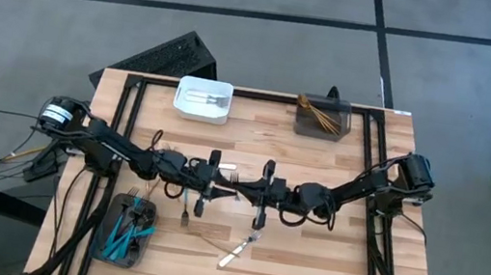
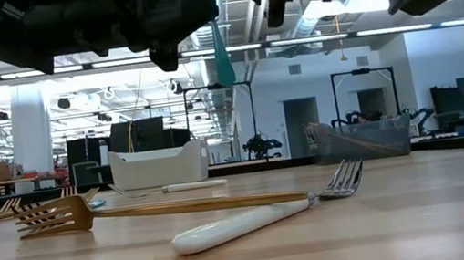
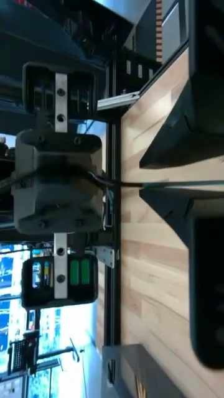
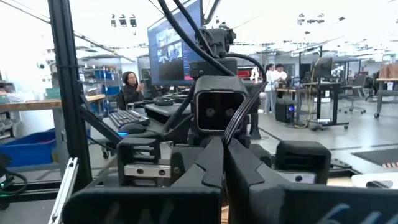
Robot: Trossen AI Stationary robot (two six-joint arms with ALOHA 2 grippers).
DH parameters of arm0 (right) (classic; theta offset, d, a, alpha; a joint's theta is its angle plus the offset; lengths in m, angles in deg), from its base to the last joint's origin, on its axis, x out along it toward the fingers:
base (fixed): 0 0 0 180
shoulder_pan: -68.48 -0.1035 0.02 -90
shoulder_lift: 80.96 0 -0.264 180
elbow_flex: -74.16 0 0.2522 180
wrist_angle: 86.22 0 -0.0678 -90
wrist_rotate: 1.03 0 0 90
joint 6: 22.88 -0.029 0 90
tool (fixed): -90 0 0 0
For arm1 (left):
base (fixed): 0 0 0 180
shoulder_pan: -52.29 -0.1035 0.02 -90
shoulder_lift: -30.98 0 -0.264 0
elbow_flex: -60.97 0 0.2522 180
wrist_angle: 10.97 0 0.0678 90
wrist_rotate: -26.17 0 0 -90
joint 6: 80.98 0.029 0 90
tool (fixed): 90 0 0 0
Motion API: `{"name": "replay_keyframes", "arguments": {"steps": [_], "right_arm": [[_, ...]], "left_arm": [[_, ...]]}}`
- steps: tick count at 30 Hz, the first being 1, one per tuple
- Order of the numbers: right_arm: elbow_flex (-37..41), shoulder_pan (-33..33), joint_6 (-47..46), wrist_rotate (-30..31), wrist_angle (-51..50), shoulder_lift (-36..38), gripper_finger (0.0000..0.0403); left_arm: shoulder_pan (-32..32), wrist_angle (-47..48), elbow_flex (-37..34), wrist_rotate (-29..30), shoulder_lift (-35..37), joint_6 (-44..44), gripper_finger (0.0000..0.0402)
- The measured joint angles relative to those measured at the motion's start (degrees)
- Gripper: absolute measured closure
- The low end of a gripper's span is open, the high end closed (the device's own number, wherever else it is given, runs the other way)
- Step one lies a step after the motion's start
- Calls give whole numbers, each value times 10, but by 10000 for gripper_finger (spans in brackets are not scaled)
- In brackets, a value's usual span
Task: Sort silverware by color (type)
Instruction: Put the blue fork into the bottom black bin
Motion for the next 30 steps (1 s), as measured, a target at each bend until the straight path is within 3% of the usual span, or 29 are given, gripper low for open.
{"name": "replay_keyframes", "arguments": {"steps": [4,9,12,16,20,25,30], "right_arm": [[-4,0,3,0,-3,0,380],[-4,0,-16,15,-16,1,335],[-4,-3,-20,50,-17,1,305],[-4,-20,-13,126,-20,15,276],[-4,-41,26,179,-63,34,261],[-4,-50,35,219,-93,40,258],[-4,-47,-4,218,-141,40,262]], "left_arm": [[0,-2,0,-1,0,1,394],[0,4,0,24,1,4,400],[1,58,0,51,19,1,400],[20,200,0,112,94,-23,401],[63,404,0,181,208,-85,401],[116,631,0,207,321,-263,401],[189,752,-1,235,389,-392,401]]}}
